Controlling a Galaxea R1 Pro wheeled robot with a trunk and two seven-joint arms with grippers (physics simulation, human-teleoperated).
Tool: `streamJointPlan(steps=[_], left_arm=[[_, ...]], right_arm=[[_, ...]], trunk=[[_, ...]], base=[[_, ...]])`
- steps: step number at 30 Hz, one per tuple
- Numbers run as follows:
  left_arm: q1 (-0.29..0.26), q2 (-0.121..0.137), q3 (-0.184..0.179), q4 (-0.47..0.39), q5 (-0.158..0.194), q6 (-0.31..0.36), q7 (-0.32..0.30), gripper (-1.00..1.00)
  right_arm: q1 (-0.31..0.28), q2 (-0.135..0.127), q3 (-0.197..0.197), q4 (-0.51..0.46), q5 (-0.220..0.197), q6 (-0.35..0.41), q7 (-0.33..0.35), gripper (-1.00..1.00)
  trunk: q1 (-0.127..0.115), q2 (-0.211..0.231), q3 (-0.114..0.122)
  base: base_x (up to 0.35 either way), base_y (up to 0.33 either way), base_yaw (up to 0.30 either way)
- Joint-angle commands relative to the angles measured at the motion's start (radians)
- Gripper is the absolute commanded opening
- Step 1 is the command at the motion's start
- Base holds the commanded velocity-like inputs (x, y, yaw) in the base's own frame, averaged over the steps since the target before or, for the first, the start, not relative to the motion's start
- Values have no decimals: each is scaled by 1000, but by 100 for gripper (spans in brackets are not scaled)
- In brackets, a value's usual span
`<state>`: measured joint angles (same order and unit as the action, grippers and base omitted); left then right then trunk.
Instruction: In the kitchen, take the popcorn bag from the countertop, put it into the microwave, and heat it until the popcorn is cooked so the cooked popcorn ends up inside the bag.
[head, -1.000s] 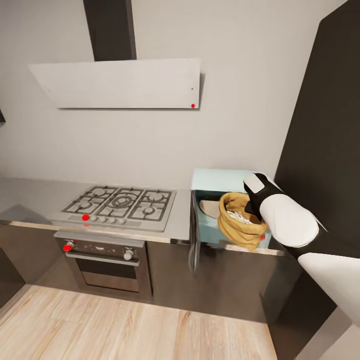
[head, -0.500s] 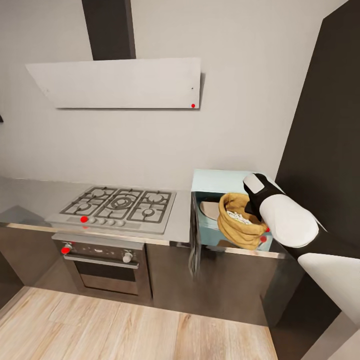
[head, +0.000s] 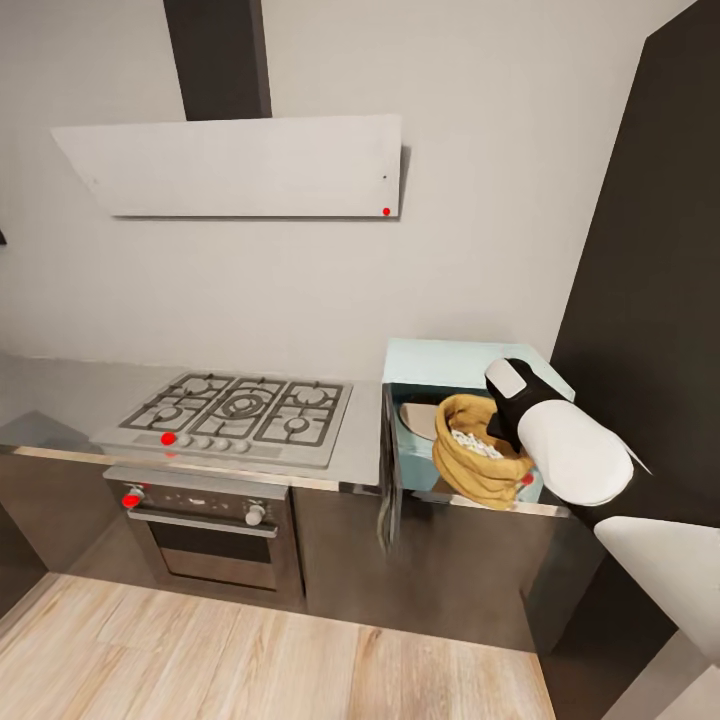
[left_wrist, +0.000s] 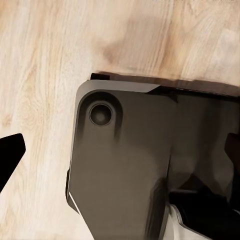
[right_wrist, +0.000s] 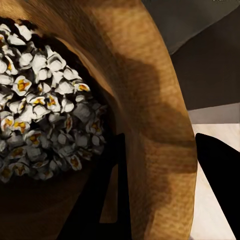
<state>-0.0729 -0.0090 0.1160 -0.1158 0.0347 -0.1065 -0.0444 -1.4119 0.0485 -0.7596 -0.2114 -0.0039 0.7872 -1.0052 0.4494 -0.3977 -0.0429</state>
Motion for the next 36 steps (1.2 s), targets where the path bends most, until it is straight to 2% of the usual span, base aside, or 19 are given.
streamJointPlan(steps=[1,20,36], left_arm=[[-1,0,7,1,4,-3,-5,100],[-2,0,7,1,4,2,-5,100],[-2,0,8,1,8,3,-5,100]], right_arm=[[-1,1,-2,-2,0,6,-3,-100],[-1,-1,-1,-2,0,6,-3,-100],[-1,-1,-1,-2,0,6,-3,-100]], trunk=[[1,-2,-2],[1,-2,-2],[1,-2,-2]], base=[[0,0,0],[115,0,0],[38,0,0]])
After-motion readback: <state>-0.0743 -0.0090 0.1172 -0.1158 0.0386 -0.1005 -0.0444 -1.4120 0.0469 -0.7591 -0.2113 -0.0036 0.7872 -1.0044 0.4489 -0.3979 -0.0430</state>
